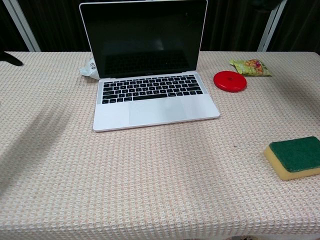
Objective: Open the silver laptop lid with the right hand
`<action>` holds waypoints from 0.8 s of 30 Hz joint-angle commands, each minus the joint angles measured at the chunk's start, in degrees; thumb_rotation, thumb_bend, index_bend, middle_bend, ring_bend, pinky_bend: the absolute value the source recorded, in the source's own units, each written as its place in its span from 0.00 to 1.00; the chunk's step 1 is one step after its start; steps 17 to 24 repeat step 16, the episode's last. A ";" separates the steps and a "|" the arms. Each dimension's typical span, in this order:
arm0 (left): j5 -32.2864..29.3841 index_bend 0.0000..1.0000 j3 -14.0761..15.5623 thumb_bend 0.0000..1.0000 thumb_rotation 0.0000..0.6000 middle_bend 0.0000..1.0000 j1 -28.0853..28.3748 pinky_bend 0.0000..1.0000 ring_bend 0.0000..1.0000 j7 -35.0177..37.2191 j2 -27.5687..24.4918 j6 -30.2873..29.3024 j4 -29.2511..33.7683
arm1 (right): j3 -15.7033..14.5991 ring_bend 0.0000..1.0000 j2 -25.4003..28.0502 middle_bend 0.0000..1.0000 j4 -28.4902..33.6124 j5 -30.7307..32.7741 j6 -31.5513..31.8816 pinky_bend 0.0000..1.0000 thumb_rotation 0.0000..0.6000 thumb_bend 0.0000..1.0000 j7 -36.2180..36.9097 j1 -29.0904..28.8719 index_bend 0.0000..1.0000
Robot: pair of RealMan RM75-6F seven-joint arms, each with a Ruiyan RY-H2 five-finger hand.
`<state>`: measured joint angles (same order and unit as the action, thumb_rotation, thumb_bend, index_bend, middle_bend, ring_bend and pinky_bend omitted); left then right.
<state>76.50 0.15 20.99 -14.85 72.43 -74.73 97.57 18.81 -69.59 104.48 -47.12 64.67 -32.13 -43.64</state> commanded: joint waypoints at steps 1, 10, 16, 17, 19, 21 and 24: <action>-1.05 0.14 0.22 0.35 1.00 0.09 -4.95 0.09 0.03 3.59 -2.88 -5.37 -2.19 | -9.77 0.00 8.61 0.00 5.60 -15.34 9.50 0.00 1.00 0.35 10.73 13.00 0.00; 3.41 0.14 3.29 0.34 1.00 0.09 -14.60 0.08 0.03 12.26 -4.90 -15.43 -3.56 | -20.20 0.00 6.97 0.00 -4.14 -33.46 23.43 0.00 1.00 0.35 27.26 28.97 0.00; 7.30 0.14 5.16 0.34 1.00 0.09 -19.18 0.08 0.03 9.98 -3.40 -20.80 -1.53 | -22.90 0.00 3.09 0.00 -9.90 -36.86 27.26 0.00 1.00 0.35 31.26 34.71 0.00; 7.30 0.14 5.16 0.34 1.00 0.09 -19.18 0.08 0.03 9.98 -3.40 -20.80 -1.53 | -22.90 0.00 3.09 0.00 -9.90 -36.86 27.26 0.00 1.00 0.35 31.26 34.71 0.00; 7.30 0.14 5.16 0.34 1.00 0.09 -19.18 0.08 0.03 9.98 -3.40 -20.80 -1.53 | -22.90 0.00 3.09 0.00 -9.90 -36.86 27.26 0.00 1.00 0.35 31.26 34.71 0.00; 7.30 0.14 5.16 0.34 1.00 0.09 -19.18 0.08 0.03 9.98 -3.40 -20.80 -1.53 | -22.90 0.00 3.09 0.00 -9.90 -36.86 27.26 0.00 1.00 0.35 31.26 34.71 0.00; 7.30 0.14 5.16 0.34 1.00 0.09 -19.18 0.08 0.03 9.98 -3.40 -20.80 -1.53 | -22.90 0.00 3.09 0.00 -9.90 -36.86 27.26 0.00 1.00 0.35 31.26 34.71 0.00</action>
